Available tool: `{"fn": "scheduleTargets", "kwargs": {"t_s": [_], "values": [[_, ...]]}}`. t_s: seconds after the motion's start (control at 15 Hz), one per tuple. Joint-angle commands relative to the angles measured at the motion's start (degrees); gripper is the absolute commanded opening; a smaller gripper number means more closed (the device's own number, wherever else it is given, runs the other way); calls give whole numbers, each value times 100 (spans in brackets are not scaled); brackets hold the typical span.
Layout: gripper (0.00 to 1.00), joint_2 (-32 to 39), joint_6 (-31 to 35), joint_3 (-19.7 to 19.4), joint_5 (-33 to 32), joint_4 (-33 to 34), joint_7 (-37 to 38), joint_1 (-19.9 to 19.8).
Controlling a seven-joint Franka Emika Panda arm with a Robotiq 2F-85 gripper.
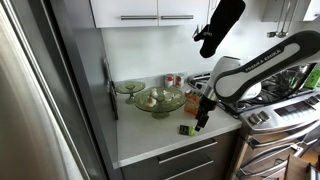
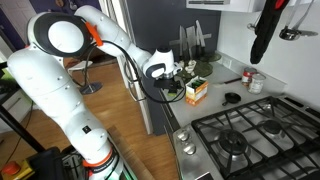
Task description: Pick up a green and black sachet and put it in them orange sachet pack
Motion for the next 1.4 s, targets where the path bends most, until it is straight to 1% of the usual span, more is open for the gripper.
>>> {"fn": "scheduleTargets", "kwargs": {"t_s": [0.0, 0.07, 0.13, 0.2, 0.4, 0.73, 0.93, 1.0, 1.07, 1.13, 1.2, 1.27, 1.33], "values": [[100, 243, 480, 148, 705, -61, -694, -4], [100, 300, 575, 196, 812, -58, -834, -30], [100, 360, 686, 245, 1096, -37, -1096, -35], [100, 421, 780, 173, 1238, -27, -1251, 60], [100, 638, 992, 233, 1591, 48, -1664, 46], [100, 903, 1166, 267, 2006, 146, -2027, -2], [100, 1052, 1206, 272, 2145, 213, -2151, -12], [98, 1085, 1201, 274, 2182, 238, -2186, -15], [74, 1107, 1200, 274, 2218, 264, -2214, -20], [74, 1119, 1199, 274, 2248, 280, -2229, -23], [69, 1129, 1209, 267, 2255, 292, -2220, -29], [59, 1126, 1203, 270, 2278, 304, -2229, -39], [52, 1114, 1186, 262, 2281, 305, -2200, -38]]}}
